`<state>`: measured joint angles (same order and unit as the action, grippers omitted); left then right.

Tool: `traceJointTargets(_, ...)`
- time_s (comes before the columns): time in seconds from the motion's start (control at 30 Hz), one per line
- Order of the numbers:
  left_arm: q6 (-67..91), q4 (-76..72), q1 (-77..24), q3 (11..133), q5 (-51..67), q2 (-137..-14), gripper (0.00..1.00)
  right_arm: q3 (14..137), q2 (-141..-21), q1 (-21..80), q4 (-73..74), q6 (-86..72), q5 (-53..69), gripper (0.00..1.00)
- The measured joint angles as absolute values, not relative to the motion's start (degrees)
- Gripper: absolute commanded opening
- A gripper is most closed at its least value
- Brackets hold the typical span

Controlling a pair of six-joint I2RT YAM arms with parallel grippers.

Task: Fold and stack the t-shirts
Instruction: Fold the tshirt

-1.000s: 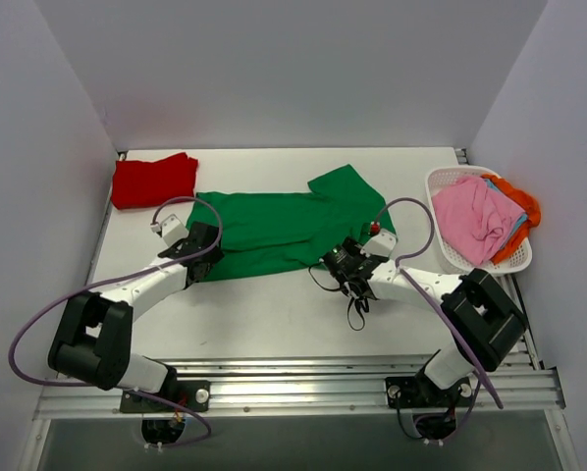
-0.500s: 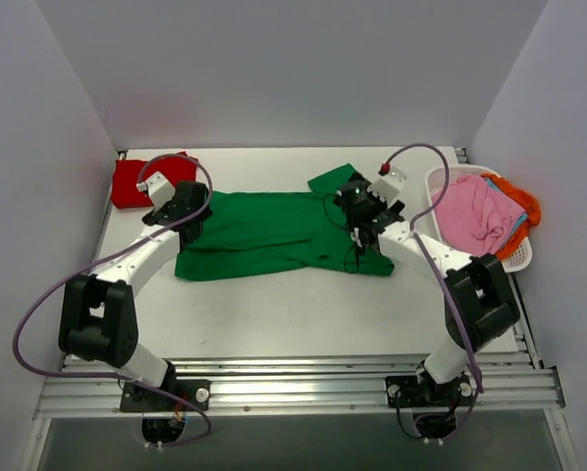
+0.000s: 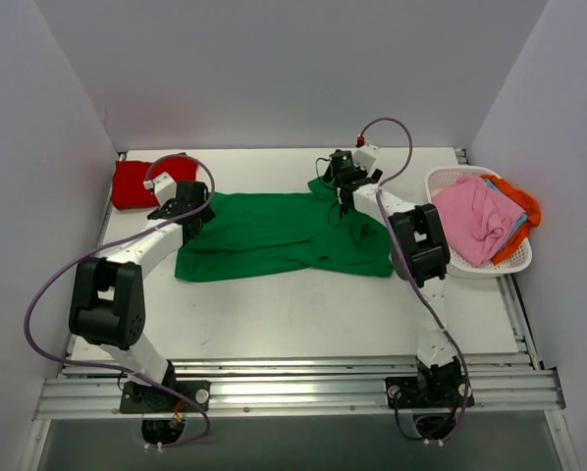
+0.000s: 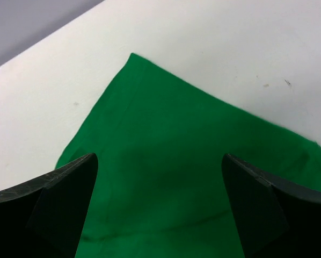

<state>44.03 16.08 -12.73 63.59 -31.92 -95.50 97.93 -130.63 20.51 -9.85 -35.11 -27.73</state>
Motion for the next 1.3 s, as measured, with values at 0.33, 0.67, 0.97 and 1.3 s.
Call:
traceJointTargets(0.33, 42.7, 14.1, -11.2, 63.4, -30.6, -95.6, 0.95, 111.5, -141.3, 15.7, -8.9, -31.4, -25.6, 0.95)
traceJointTargets(0.67, 42.7, 12.8, -11.2, 63.4, -28.8, -95.7, 0.95, 116.3, -143.6, 14.7, -10.8, -30.3, -22.4, 0.93)
traceJointTargets(0.97, 42.7, 12.6, -11.2, 63.5, -28.2, -96.2, 0.95, 121.4, -149.9, 15.7, -12.7, -30.1, -18.6, 0.9)
traceJointTargets(1.3, 42.5, 12.1, -10.0, 63.5, -28.0, -96.6, 0.95, 121.5, -150.6, 16.1, -13.7, -31.4, -15.5, 0.34)
